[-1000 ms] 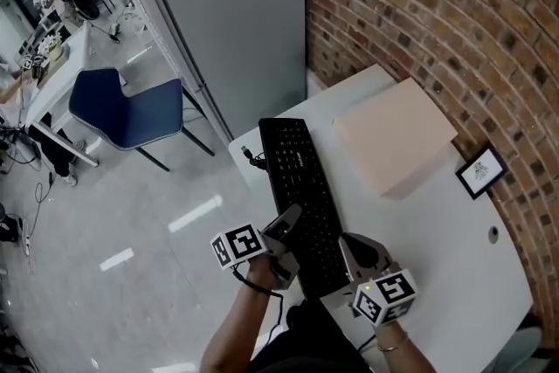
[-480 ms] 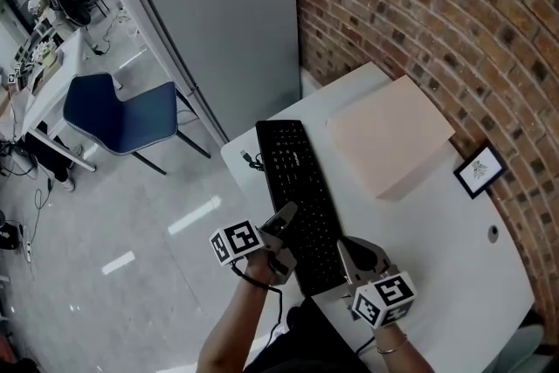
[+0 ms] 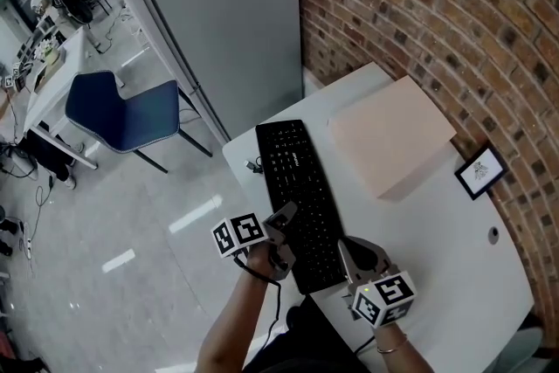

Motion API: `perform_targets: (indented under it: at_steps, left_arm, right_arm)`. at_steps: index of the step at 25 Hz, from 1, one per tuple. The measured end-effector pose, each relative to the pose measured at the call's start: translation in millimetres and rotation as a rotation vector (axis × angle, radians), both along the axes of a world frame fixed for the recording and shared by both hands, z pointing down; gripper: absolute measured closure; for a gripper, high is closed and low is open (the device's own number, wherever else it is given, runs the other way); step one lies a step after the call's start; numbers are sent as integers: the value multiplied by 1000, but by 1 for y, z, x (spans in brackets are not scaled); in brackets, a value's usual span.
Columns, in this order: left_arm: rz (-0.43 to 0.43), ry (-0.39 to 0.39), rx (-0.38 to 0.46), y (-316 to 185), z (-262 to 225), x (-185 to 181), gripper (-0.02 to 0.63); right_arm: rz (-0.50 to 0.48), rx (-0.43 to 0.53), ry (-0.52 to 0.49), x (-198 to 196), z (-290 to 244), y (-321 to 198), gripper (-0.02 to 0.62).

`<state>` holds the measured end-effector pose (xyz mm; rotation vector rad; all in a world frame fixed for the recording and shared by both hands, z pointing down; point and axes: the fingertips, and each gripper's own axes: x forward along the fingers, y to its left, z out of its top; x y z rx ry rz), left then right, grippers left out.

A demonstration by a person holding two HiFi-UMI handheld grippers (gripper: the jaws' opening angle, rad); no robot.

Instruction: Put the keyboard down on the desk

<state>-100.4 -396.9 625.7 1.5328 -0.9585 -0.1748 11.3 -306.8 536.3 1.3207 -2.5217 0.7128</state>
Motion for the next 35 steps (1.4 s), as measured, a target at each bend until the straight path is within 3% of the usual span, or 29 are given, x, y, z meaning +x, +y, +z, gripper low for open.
perform_targets:
  at_steps: [9, 13, 17, 21, 26, 30, 35]
  left_arm:
    - [80, -230, 9, -1, 4, -4, 405]
    - [63, -289, 27, -5, 0, -14, 399]
    - [49, -360, 71, -5, -13, -25, 399]
    - [33, -477, 162, -2, -35, -36, 400]
    - [75, -608, 287, 12, -65, -37, 426]
    - [86, -681, 361, 28, -84, -37, 509]
    - [99, -680, 432, 54, -106, -34, 574]
  right_arm:
    - [-6, 3, -9, -3, 0, 1, 589]
    - [-10, 3, -7, -4, 1, 0, 589]
    - [-16, 8, -8, -6, -1, 1, 589]
    - [-15, 21, -3, -8, -7, 2, 589]
    - [-9, 45, 7, -9, -17, 7, 589]
    - [-4, 73, 11, -11, -28, 15, 589]
    - [10, 106, 15, -12, -42, 29, 589]
